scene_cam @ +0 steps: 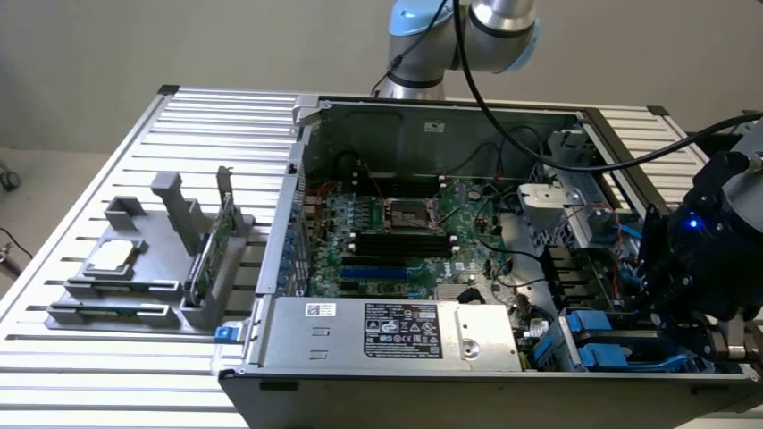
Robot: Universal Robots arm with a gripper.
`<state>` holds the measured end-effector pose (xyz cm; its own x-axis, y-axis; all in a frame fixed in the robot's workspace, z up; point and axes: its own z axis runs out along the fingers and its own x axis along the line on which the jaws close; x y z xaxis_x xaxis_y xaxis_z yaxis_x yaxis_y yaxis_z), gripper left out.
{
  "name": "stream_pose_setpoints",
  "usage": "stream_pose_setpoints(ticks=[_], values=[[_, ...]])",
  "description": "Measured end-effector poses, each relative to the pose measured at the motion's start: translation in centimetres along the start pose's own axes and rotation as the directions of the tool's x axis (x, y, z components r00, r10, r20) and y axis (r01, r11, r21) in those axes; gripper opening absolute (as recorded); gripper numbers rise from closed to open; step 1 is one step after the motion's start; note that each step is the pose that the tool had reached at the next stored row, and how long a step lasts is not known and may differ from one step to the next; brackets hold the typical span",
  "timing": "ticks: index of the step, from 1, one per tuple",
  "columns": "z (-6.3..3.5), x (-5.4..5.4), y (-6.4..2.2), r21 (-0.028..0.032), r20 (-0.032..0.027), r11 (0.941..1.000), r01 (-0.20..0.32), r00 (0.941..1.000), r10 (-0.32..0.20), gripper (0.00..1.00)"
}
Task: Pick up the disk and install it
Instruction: 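Insert the first disk wire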
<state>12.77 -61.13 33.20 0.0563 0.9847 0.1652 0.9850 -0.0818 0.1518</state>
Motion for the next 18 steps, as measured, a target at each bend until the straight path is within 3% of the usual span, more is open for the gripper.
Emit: stream_pose_setpoints(ticks=[8, 9, 10, 14, 18], values=[[-0.01, 0.0, 0.0, 0.0004, -0.0009, 1.0, 0.001, 1.0, -0.001, 0.19], [-0.22, 0.0, 0.03, 0.0005, -0.0008, 1.0, 0.001, 1.0, -0.001, 0.19], [-0.57, 0.1, 0.09, 0.0007, -0.0007, 1.0, 0.001, 1.0, -0.001, 0.26], [-2.2, 0.3, 0.24, 0.0008, -0.0002, 1.0, 0.001, 1.0, -0.001, 0.26], [-3.38, 0.4, -0.15, 0.0008, -0.0003, 1.0, 0.001, 1.0, -0.001, 0.26]])
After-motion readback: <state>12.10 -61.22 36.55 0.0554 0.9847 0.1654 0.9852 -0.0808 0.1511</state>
